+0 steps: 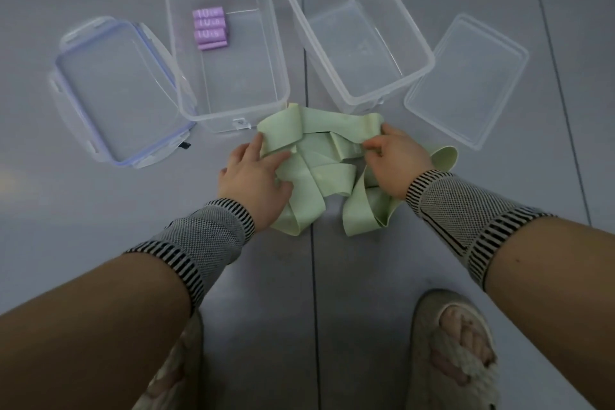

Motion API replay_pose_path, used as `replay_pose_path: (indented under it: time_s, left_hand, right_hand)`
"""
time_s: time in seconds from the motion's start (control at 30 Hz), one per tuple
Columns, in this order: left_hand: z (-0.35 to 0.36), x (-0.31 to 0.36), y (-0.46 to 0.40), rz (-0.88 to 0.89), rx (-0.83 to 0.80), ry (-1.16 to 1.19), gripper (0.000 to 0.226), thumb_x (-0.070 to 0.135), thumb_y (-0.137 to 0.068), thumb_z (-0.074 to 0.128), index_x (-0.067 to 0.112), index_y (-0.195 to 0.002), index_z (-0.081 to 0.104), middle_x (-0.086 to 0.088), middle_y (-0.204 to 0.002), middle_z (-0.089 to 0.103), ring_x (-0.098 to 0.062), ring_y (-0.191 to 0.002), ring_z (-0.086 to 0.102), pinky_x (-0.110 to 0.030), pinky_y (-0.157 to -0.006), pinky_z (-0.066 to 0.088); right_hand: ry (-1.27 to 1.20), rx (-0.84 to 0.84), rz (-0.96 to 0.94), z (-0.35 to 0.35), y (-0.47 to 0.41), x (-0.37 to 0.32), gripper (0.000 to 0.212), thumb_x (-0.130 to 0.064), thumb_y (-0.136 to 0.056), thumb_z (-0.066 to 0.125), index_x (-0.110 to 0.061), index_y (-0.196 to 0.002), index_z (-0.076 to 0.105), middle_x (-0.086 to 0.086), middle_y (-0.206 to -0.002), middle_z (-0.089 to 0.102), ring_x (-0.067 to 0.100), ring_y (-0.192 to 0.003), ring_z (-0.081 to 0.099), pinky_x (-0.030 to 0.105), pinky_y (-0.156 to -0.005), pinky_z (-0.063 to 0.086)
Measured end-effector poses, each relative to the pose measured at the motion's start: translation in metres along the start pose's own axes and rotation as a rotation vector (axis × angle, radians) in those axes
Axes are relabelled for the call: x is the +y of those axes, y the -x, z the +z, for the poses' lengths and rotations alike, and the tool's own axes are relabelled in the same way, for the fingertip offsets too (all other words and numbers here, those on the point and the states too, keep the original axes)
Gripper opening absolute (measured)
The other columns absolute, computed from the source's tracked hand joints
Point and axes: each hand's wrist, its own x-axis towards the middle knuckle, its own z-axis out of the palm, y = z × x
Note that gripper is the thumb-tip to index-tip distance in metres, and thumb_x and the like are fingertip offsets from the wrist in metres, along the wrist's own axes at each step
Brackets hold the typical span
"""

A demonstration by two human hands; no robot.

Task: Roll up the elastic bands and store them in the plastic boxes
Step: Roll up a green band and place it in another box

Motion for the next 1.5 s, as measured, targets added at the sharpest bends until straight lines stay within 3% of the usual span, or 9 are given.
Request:
replay_pose_path:
  time_s: [0.17, 0.33, 0.6, 0.77, 0.9, 1.0, 1.1, 1.3, 1.5]
  left_hand:
    - [0.006, 0.011, 0.012, 0.107, 0.101, 0.045, 0.05, 0.038, -0.085, 0.058, 0.034, -0.134, 0.048, 0.005, -0.15, 0.03, -0.023, -0.136, 0.023, -0.04, -0.109, 0.026]
    - [0.023, 0.045, 0.021, 0.163, 0.035, 0.177, 0.042, 0.046, -0.085, 0.058, 0.029, -0.124, 0.056, 0.006, -0.13, 0.049, -0.018, -0.116, 0.048, -0.033, -0.098, 0.039]
    - [0.044, 0.096, 0.015, -0.029, -0.107, 0.126, 0.043, 0.046, -0.083, 0.059, 0.02, -0.117, 0.057, -0.001, -0.113, 0.062, -0.023, -0.102, 0.059, -0.033, -0.086, 0.048]
    - [0.024, 0.09, 0.008, -0.301, -0.099, 0.845, 0.01, 0.019, -0.077, 0.066, 0.019, -0.067, 0.067, -0.004, -0.071, 0.064, -0.022, -0.071, 0.059, -0.029, -0.066, 0.05]
    - [-0.009, 0.083, 0.008, -0.412, -0.33, 1.334, 0.017, 0.007, -0.087, 0.053, 0.017, -0.076, 0.061, -0.002, -0.077, 0.066, -0.021, -0.075, 0.061, -0.033, -0.072, 0.051]
    - [-0.016, 0.076, 0.001, -0.403, -0.2, 1.132, 0.012, 0.012, -0.085, 0.054, 0.011, -0.093, 0.063, -0.012, -0.102, 0.067, -0.025, -0.084, 0.06, -0.039, -0.08, 0.05]
    - [-0.006, 0.065, -0.004, -0.271, -0.047, 0.436, 0.017, 0.019, -0.09, 0.052, 0.015, -0.102, 0.063, -0.01, -0.108, 0.061, -0.023, -0.087, 0.056, -0.033, -0.08, 0.046]
    - [0.002, 0.064, -0.007, 0.147, 0.266, 0.144, 0.037, 0.01, -0.085, 0.055, 0.02, -0.121, 0.059, -0.006, -0.132, 0.05, -0.028, -0.12, 0.045, -0.036, -0.103, 0.034]
    - [-0.003, 0.114, -0.043, 0.435, 0.036, -0.079, 0.043, 0.007, -0.092, 0.046, 0.029, -0.13, 0.052, 0.005, -0.141, 0.043, -0.018, -0.121, 0.049, -0.031, -0.098, 0.039]
  right_hand:
    - [-0.127, 0.136, 0.04, -0.007, 0.015, 0.019, 0.034, -0.016, -0.095, 0.047, -0.013, -0.127, 0.058, 0.008, -0.135, 0.049, 0.024, -0.118, 0.051, 0.029, -0.104, 0.033]
    - [0.06, 0.199, 0.107, -0.01, 0.033, 0.062, 0.055, -0.008, -0.082, 0.054, -0.021, -0.135, 0.049, 0.012, -0.145, 0.037, 0.031, -0.131, 0.038, 0.043, -0.108, 0.033]
    - [0.05, 0.131, 0.174, -0.007, 0.05, 0.093, 0.037, -0.018, -0.087, 0.056, -0.016, -0.124, 0.059, 0.015, -0.113, 0.064, 0.035, -0.105, 0.057, 0.034, -0.087, 0.042]
    - [-0.675, 0.2, 0.376, -0.018, 0.054, 0.099, 0.017, -0.012, -0.078, 0.062, -0.023, -0.065, 0.065, 0.0, -0.061, 0.057, 0.019, -0.06, 0.052, 0.025, -0.06, 0.04]
    - [-1.212, 0.173, 0.415, -0.03, 0.053, 0.087, 0.023, 0.001, -0.075, 0.052, -0.008, -0.057, 0.062, 0.012, -0.056, 0.057, 0.025, -0.054, 0.053, 0.031, -0.056, 0.038]
    - [-0.833, 0.205, 0.342, -0.028, 0.044, 0.081, 0.018, -0.016, -0.085, 0.059, -0.01, -0.1, 0.068, 0.013, -0.101, 0.064, 0.023, -0.089, 0.061, 0.031, -0.082, 0.047]
    - [-0.417, 0.264, 0.314, -0.026, 0.044, 0.079, 0.054, -0.031, -0.084, 0.063, -0.02, -0.135, 0.048, 0.008, -0.138, 0.04, 0.024, -0.123, 0.047, 0.029, -0.105, 0.033]
    - [-0.263, 0.317, 0.186, -0.01, 0.056, 0.081, 0.034, -0.022, -0.084, 0.06, -0.015, -0.117, 0.061, 0.01, -0.122, 0.052, 0.028, -0.111, 0.052, 0.028, -0.094, 0.037]
    - [-0.304, 0.11, 0.174, 0.018, 0.062, 0.066, 0.016, -0.03, -0.085, 0.063, -0.016, -0.091, 0.068, 0.003, -0.093, 0.068, 0.023, -0.091, 0.061, 0.028, -0.08, 0.044]
